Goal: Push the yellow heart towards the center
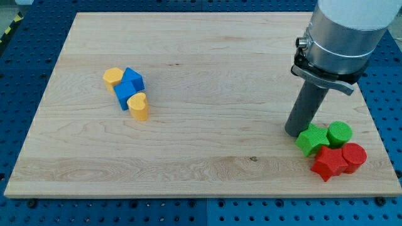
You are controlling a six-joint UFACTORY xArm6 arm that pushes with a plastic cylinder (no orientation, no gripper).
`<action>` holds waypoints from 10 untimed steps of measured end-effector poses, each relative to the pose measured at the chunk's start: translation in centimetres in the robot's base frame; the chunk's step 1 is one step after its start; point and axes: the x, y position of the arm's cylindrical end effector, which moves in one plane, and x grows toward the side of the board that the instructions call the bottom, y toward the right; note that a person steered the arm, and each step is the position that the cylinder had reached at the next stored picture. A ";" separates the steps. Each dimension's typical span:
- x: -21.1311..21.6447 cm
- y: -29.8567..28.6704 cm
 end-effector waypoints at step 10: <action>-1.2 -27.6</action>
